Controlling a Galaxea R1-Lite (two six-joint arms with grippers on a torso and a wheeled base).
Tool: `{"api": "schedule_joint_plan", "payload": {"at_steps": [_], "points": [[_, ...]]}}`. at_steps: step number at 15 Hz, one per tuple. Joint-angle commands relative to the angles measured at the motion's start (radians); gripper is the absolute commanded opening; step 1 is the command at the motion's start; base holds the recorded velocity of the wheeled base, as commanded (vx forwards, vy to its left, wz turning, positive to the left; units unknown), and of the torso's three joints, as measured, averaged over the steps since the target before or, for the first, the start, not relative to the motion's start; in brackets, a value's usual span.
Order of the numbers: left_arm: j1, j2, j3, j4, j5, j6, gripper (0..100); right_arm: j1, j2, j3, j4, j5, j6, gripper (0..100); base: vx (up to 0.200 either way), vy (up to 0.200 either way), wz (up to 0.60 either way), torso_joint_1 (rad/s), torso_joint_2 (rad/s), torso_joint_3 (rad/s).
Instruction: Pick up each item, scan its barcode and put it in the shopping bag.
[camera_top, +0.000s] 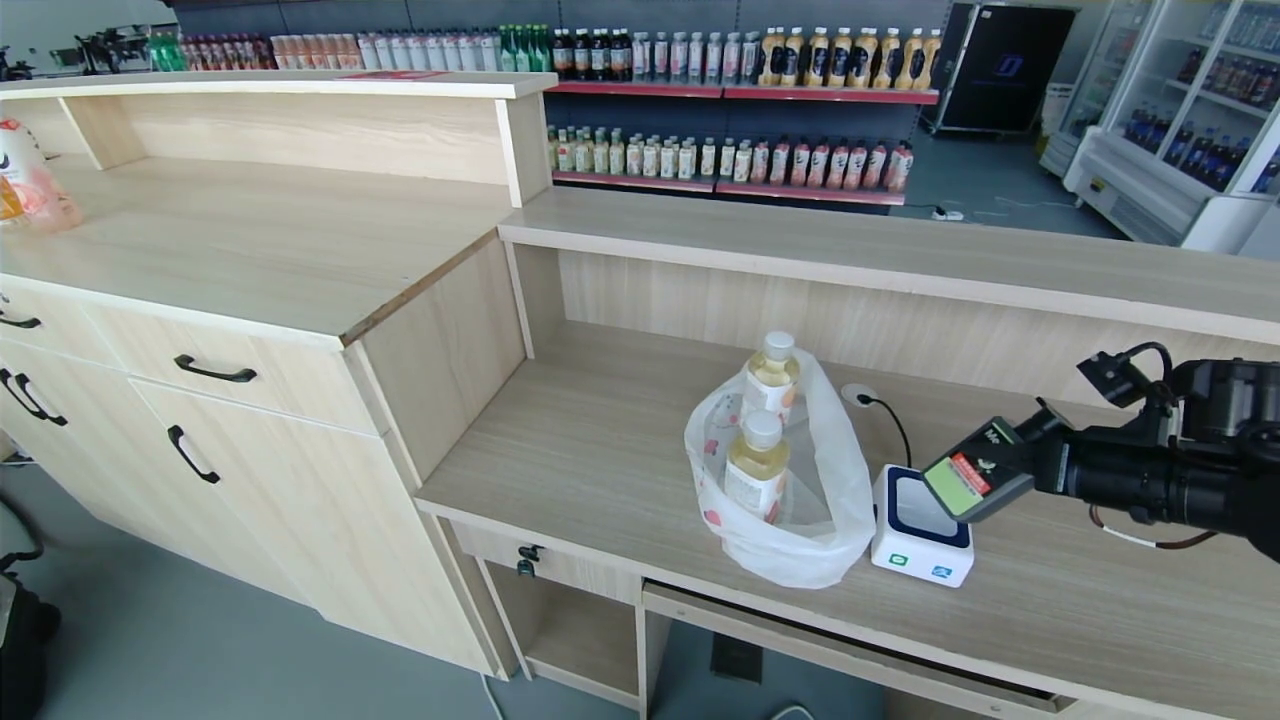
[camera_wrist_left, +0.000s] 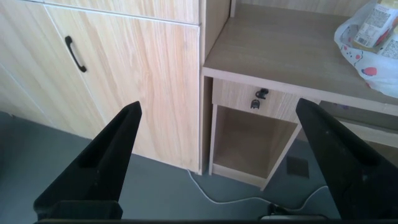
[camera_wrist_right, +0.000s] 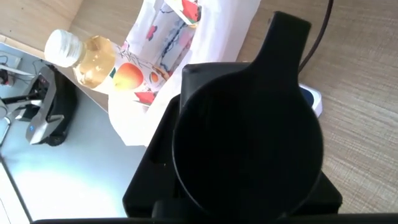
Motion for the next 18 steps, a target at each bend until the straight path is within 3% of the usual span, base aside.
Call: {"api": "schedule_joint_plan", "payload": {"at_steps": [1, 13, 18], "points": [[0.001, 0.000, 0.000, 0.000, 0.000, 0.000, 100, 0.002, 0.023, 0.002, -0.008, 0.000, 0.000, 0, 0.000, 0.000, 0.00, 0.000, 0.00, 0.000], [0.001, 0.000, 0.000, 0.000, 0.000, 0.000, 100, 0.075, 0.088, -0.001, -0.073, -0.072, 0.001, 0, 0.000, 0.000, 0.00, 0.000, 0.00, 0.000], [0.001, 0.000, 0.000, 0.000, 0.000, 0.000, 100, 0.088, 0.120, -0.026, -0.148, -0.079, 0.101, 0, 0.000, 0.000, 0.00, 0.000, 0.00, 0.000]]}}
